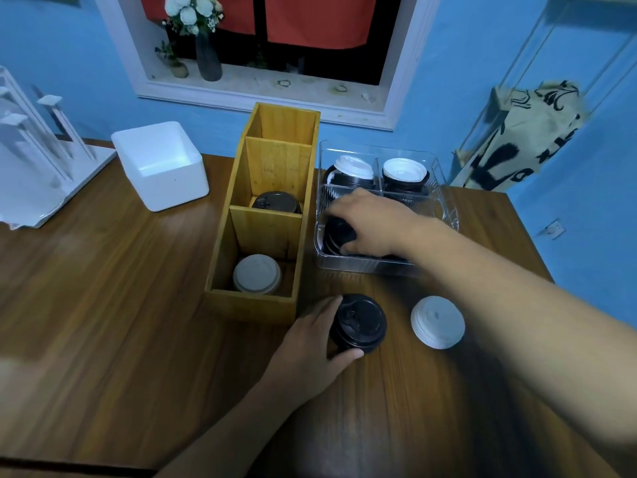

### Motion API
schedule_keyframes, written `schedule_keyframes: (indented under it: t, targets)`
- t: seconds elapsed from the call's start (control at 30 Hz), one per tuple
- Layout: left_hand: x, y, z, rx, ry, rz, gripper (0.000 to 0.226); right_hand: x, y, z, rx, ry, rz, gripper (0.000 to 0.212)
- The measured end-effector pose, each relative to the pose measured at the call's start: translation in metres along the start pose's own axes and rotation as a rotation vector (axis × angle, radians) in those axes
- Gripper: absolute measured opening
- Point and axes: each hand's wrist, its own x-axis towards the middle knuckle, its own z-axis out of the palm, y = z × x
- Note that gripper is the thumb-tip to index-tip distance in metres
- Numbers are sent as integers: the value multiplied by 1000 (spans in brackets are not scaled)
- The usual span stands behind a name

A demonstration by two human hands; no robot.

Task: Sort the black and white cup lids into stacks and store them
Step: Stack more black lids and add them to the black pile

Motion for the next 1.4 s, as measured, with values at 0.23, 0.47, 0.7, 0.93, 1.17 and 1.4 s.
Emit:
schedule_keyframes:
  t: [0.23,0.47,0.7,0.93,1.17,1.4]
  targets:
    - [1,0,-1,-19,-7,-4,92,37,10,-9,-107,-264,19,89]
    - [2,-2,1,-22,-10,-7,92,32,8,0,-230,-219,-41,87]
    - [2,-1,0,-27,-13,-8,92,13,23,3,-144,-46,-25,89]
    - [2,0,0,-16,-1,4,91,2,29,2,-81,-26,0,95]
    - [2,0,-1,-12,-7,11,92,6,28,12,17,-60,-26,90]
    - [2,2,-2,-18,-6,11,92,9,36,13,84,-12,-70,105]
